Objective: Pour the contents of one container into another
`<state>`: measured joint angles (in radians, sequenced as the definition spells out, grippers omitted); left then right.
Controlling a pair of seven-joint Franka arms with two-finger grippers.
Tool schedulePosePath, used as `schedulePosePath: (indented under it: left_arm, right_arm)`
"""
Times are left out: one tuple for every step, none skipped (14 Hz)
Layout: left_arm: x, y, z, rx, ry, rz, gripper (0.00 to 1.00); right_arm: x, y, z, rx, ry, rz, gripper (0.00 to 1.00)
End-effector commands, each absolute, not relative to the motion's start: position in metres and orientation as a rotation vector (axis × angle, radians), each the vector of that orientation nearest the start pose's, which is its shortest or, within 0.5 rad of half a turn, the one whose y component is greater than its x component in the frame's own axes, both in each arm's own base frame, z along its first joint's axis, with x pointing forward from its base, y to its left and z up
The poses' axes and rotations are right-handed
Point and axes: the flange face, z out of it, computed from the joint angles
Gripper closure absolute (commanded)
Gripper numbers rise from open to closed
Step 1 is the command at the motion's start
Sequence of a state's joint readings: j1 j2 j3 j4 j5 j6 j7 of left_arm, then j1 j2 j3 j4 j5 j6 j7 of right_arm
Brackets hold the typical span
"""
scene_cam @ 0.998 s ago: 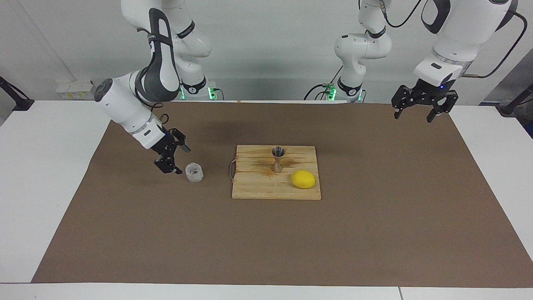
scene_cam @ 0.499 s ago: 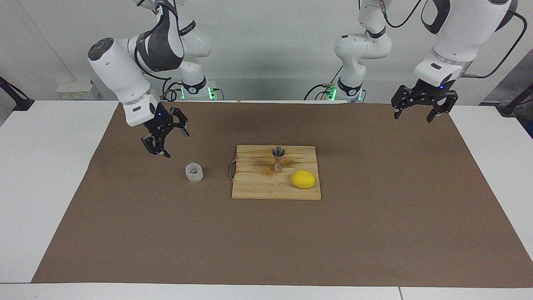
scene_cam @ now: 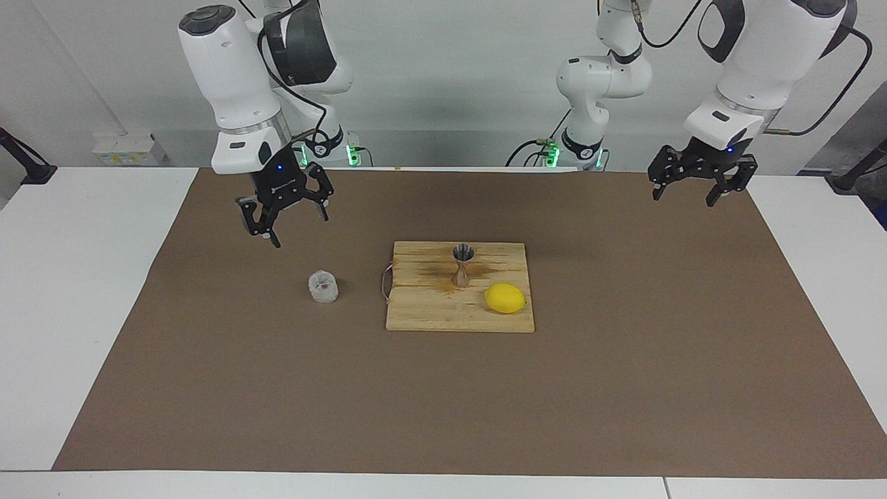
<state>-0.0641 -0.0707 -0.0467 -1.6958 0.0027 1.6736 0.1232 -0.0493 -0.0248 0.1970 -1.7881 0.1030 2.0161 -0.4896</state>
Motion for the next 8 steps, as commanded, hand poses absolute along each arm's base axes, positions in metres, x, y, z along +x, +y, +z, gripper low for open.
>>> schedulePosePath:
  left_arm:
    - [0.535,-0.056,0.618,-3.105,0.381,-0.115,0.0]
    - [0.536,-0.056,0.618,-3.105,0.379,-0.122,0.0]
    - [0.536,-0.056,0.617,-3.106,0.379,-0.12,0.0]
    - [0.536,-0.054,0.619,-3.11,0.37,-0.125,0.0]
    - [0.537,-0.055,0.619,-3.11,0.365,-0.125,0.0]
    - [0.535,-0.058,0.619,-3.11,0.374,-0.12,0.0]
    - [0.535,-0.059,0.618,-3.108,0.377,-0.108,0.0]
    - [0.533,-0.056,0.618,-3.108,0.377,-0.103,0.0]
  right_arm:
    - [0.577,0.089,0.59,-3.002,-0.593,-0.351,0.0]
    - [0.576,0.089,0.593,-3.018,-0.461,-0.324,0.0]
    - [0.574,0.089,0.6,-3.042,-0.349,-0.299,0.0]
    - [0.571,0.089,0.604,-3.078,-0.227,-0.276,0.0]
    - [0.568,0.098,0.606,-3.101,-0.128,-0.259,0.0]
    - [0.566,0.103,0.61,-3.121,-0.036,-0.25,0.0]
    - [0.565,0.102,0.616,-3.134,0.024,-0.241,0.0]
    - [0.563,0.102,0.62,-3.139,0.077,-0.222,0.0]
